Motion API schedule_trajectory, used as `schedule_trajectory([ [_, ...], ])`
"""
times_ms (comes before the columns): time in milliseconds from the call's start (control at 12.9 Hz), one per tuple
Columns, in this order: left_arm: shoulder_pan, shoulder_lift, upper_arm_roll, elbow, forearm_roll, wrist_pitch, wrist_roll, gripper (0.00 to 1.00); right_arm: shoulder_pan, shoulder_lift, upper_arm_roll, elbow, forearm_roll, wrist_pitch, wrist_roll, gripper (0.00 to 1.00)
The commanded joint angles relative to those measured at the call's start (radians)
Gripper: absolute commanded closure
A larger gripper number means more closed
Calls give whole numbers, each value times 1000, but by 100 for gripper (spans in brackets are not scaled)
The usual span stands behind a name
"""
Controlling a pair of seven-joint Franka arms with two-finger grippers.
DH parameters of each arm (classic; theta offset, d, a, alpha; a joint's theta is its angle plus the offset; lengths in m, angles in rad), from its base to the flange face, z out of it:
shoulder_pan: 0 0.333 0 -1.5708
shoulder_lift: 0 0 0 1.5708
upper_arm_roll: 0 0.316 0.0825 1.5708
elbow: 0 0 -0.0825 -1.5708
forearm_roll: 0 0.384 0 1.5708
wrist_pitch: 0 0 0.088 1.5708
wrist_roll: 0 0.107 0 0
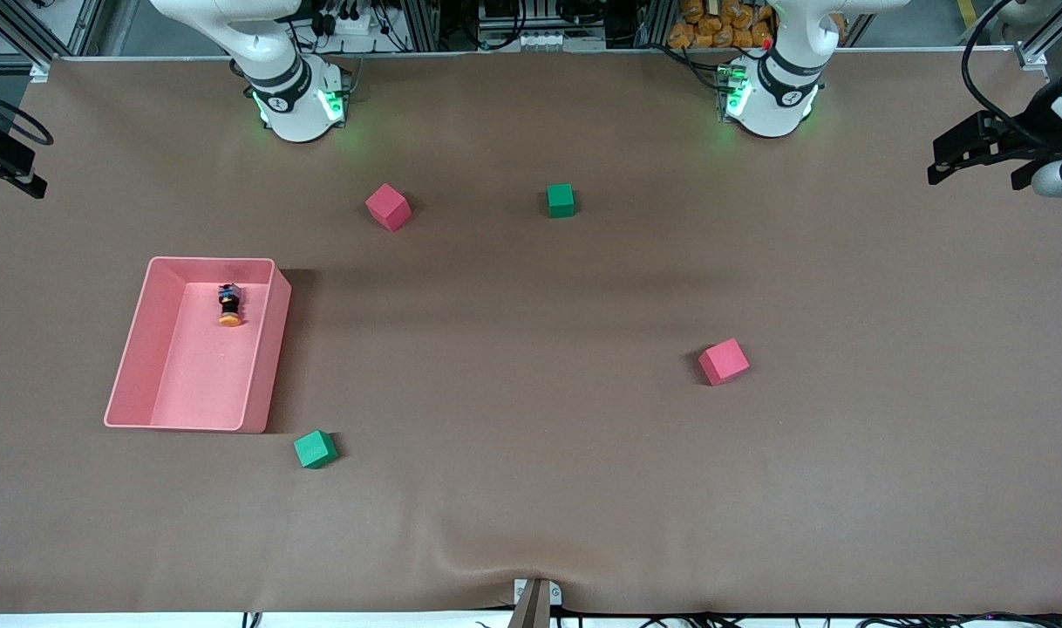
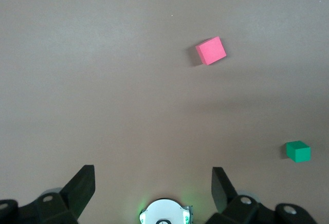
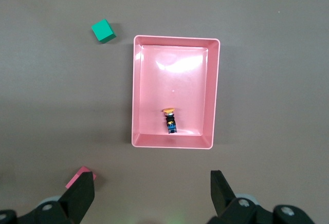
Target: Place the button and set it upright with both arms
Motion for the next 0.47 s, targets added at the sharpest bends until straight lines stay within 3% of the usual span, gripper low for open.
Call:
schedule_trajectory([
  [0,3,2,1,13,1,-13,0,0,-11,-7,10,-3,6,-2,105,0],
  [389,2,2,1,13,3,-13,-1,0,4,-8,13,-1,8,-8,149,0],
])
